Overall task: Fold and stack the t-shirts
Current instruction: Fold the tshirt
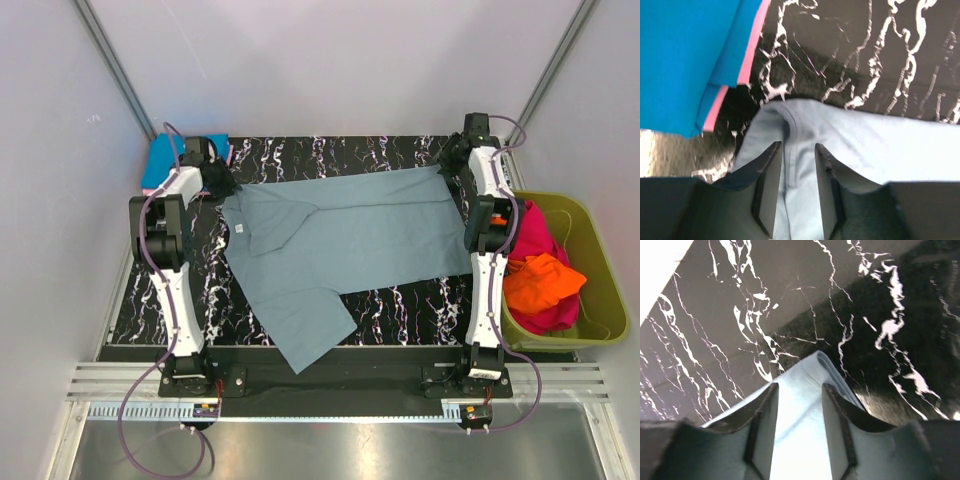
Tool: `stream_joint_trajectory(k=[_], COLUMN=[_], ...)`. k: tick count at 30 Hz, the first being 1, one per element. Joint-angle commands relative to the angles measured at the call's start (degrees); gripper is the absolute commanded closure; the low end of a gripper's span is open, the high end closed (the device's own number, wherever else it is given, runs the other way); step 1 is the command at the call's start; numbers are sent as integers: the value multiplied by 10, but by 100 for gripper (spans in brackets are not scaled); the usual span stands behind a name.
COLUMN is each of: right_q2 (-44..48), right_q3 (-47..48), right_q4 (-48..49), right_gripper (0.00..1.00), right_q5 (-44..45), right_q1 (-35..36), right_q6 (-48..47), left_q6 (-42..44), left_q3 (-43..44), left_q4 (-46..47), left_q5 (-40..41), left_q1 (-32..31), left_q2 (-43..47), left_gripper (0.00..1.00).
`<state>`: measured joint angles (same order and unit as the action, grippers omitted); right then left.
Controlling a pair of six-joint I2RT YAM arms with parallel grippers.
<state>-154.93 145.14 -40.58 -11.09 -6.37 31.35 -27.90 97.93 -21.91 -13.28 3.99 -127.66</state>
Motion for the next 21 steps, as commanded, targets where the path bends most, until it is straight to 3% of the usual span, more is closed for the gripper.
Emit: stream_joint_trajectory(k=[1,9,14,18,21], right_q2=[21,142,242,342,413], right_q3=[37,6,-135,-247,-415], right_q4=[-57,-162,-167,-152,-73], right_gripper=[50,32,27,25,25], right_q5=[34,49,3,-1,-56], right_q1=[-2,5,39,134,193], right_q6=[-25,-29,-56,-90,-75], left_q6=[3,36,51,18,12], left_q3=[6,-175,-311,-392,-404], left_q4=[-13,-31,-57,-55,-54], left_q5=[-24,1,42,63,83], left_q1=[1,-53,-133,-191,-229], left_q2=[81,307,400,466,466], left_gripper=[61,53,52,53,52])
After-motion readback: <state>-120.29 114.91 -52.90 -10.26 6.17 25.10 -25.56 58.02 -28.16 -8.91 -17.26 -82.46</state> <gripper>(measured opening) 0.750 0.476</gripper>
